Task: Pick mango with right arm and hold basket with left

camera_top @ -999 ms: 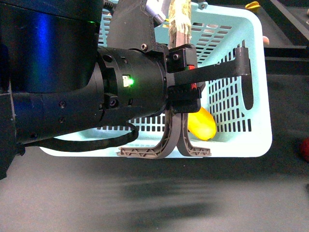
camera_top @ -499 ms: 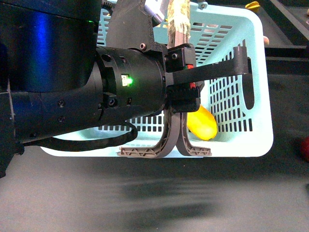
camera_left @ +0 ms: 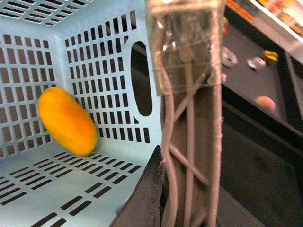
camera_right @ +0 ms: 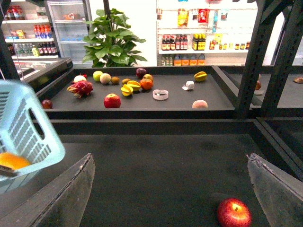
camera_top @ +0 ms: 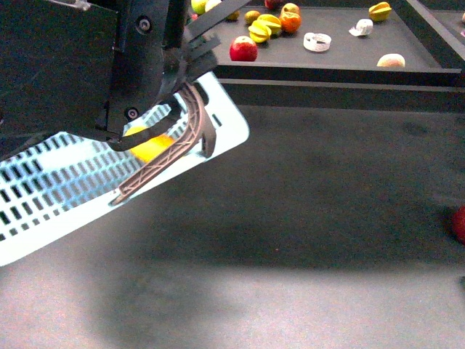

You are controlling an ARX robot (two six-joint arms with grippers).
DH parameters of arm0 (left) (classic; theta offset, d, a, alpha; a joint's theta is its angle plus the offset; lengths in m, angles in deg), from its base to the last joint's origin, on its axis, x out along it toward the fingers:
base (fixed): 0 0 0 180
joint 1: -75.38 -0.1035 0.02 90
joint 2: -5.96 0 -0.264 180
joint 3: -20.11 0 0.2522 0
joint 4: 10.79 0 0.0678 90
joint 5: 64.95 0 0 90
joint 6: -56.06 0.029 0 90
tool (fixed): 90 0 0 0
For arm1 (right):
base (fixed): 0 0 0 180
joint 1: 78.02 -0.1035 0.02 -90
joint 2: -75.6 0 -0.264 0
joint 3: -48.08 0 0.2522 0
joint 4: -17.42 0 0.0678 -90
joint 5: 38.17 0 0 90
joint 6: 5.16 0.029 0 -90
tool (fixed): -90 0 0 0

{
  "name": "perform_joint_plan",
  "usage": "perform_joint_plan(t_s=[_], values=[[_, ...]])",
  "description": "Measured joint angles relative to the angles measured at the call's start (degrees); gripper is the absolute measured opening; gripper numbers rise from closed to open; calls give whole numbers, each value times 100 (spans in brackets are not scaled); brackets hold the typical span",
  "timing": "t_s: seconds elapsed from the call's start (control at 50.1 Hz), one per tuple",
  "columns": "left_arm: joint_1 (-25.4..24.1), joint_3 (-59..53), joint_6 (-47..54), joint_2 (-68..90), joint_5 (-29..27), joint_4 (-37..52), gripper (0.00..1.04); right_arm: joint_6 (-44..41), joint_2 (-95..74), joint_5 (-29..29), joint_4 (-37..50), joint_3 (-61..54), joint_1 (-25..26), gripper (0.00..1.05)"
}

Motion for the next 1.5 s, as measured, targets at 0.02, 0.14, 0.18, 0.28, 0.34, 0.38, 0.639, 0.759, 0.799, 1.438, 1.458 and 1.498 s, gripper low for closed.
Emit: perform_joint_plan(t_s=[0.02, 0.14, 0.18, 0.28, 0.34, 0.38, 0.639, 0.759, 0.799, 1.438, 1.458, 1.498], values=[[-26, 22, -173, 28, -42, -66, 9, 0, 0, 0, 0, 0, 0, 96], [-291, 284, -1602, 407, -122, -763, 9, -2, 0, 4, 0, 0, 0, 96], [-348, 319, -2035, 516, -116, -839, 8, 0, 0, 4, 0, 0, 0, 96], [-450, 494, -2782, 660, -168, -925, 8, 0, 0, 2, 0, 0, 0, 96], [-531, 647, -3289, 780, -118, -907, 8, 0, 0, 0, 0, 0, 0, 96], [-577, 688, -3567, 859, -81, -802, 8, 0, 0, 0, 0, 0, 0, 96], [-916, 793, -4369, 1143, -317, -44, 8, -2, 0, 2, 0, 0, 0, 96], [-1023, 933, -4380, 1250, -372, 35, 8, 0, 0, 2, 0, 0, 0, 96], [-1043, 992, -4422, 1311, -352, 28, 8, 0, 0, 0, 0, 0, 0, 96], [-835, 592, -4581, 828, -503, -750, 95, 0, 0, 0, 0, 0, 0, 96], [-841, 437, -4481, 662, -542, -673, 100, 0, 0, 0, 0, 0, 0, 96], [-850, 146, -4282, 328, -546, -564, 98, -2, 0, 0, 0, 0, 0, 96]])
